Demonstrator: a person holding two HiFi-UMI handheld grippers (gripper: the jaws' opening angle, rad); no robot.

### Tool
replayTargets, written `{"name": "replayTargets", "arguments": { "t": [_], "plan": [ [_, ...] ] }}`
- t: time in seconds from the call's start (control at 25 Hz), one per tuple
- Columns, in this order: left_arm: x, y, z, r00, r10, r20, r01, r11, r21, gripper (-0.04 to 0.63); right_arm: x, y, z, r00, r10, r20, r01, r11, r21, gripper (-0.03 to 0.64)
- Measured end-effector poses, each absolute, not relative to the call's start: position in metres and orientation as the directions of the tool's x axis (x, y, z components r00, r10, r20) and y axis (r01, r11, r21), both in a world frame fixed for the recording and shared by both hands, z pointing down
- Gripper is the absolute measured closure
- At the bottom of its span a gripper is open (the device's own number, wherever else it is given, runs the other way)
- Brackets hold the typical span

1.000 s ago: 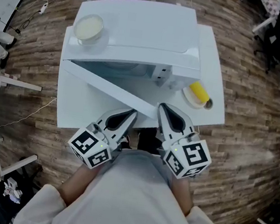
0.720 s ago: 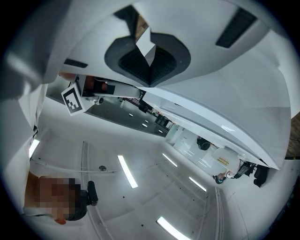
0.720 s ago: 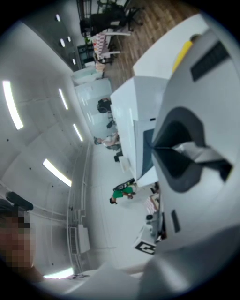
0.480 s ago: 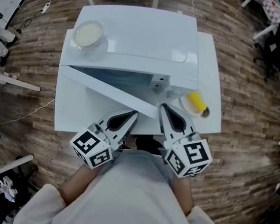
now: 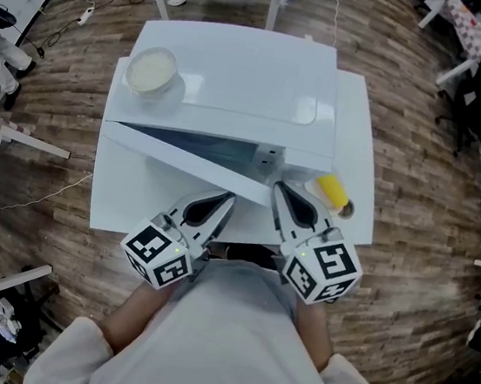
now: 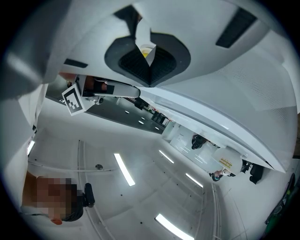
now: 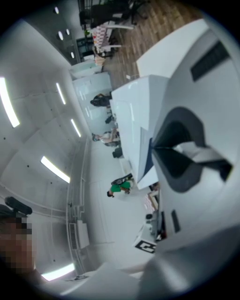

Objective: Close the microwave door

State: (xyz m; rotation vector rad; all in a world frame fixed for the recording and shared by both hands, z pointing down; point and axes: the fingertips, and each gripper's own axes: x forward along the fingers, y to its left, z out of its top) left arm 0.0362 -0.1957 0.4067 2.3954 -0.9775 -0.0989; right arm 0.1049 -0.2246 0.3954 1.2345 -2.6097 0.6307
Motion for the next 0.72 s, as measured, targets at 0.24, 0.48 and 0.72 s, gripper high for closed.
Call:
{"name": "replayTargets", "arguments": {
  "t": [0.24,0.48,0.72],
  "plan": [
    [0.036,-0.201,0.407,0.711,-0.691,0.131,-0.648,-0.571,0.505,0.577,0.106,-0.229,0.396,-0.661,-0.672,0.333,-0.750,0.590,-0.299,0.594],
    [0.038,-0.210,0.403,0.693,-0.709,0.129,-0.662,-0.556,0.503,0.577,0.110,-0.235,0.397,-0.683,-0.651,0.332,-0.730,0.606,-0.315,0.594],
    [0.040,-0.216,0.405,0.670,-0.730,0.132,-0.683,-0.537,0.494,0.577,0.110,-0.234,0.402,-0.714,-0.613,0.339,-0.700,0.639,-0.318,0.594]
  ]
}}
